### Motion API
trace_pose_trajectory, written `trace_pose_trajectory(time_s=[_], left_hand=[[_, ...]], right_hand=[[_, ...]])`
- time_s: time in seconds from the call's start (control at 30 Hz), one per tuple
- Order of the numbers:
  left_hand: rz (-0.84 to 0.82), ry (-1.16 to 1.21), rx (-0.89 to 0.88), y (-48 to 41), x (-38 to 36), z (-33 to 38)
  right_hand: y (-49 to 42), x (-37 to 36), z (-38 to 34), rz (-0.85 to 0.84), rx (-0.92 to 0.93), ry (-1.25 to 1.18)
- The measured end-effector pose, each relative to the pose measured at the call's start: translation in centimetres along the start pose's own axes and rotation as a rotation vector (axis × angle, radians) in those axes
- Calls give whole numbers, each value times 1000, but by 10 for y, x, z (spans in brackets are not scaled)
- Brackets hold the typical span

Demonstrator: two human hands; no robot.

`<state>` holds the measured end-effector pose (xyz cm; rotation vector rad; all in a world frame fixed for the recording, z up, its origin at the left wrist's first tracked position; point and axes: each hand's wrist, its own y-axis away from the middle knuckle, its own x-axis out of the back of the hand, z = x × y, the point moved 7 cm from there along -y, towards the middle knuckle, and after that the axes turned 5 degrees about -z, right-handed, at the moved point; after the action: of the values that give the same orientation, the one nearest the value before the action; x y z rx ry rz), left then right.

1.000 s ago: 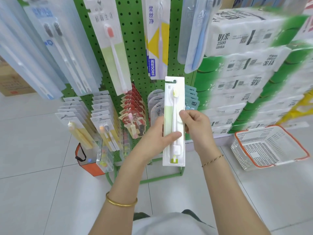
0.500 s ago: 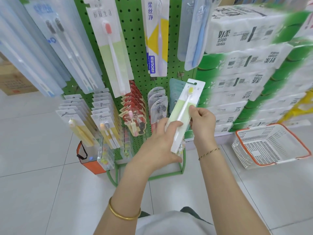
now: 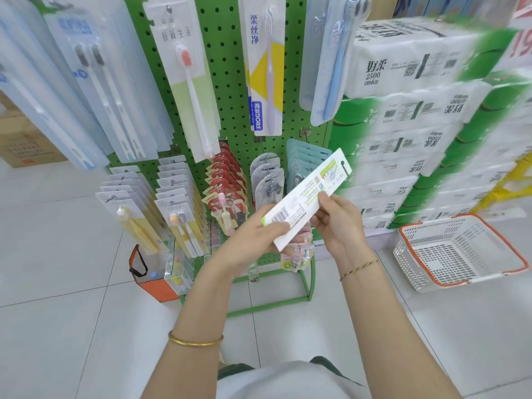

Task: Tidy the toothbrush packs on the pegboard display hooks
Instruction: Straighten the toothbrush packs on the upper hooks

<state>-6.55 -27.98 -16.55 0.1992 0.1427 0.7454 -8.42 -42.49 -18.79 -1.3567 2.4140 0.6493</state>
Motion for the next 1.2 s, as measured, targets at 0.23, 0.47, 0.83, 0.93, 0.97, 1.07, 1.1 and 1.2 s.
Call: trace_pose_trajectory(time_s=[0.23, 0.47, 0.83, 0.93, 0.97, 1.07, 1.1, 1.2], left_hand=[[128, -320, 39, 0, 17, -5], [6, -298, 145, 2, 22, -9], [389, -358, -103, -11, 34, 36], [561, -304, -206, -11, 45, 55], [602, -269, -241, -9, 49, 61], [659, -189, -315, -5, 55, 74], [657, -167, -331, -5, 56, 77], [595, -24, -333, -6, 60, 76]], right_hand=[[0, 1, -7, -23, 82, 199], [3, -4, -18, -94, 142, 247], [18, -36, -13, -472, 155, 379], [22, -41, -11, -563, 150, 423], [23, -43, -10, -581, 151, 439], [22, -46, -7, -614, 145, 454], [21, -48, -7, -617, 146, 451], [17, -54, -4, -626, 147, 437]])
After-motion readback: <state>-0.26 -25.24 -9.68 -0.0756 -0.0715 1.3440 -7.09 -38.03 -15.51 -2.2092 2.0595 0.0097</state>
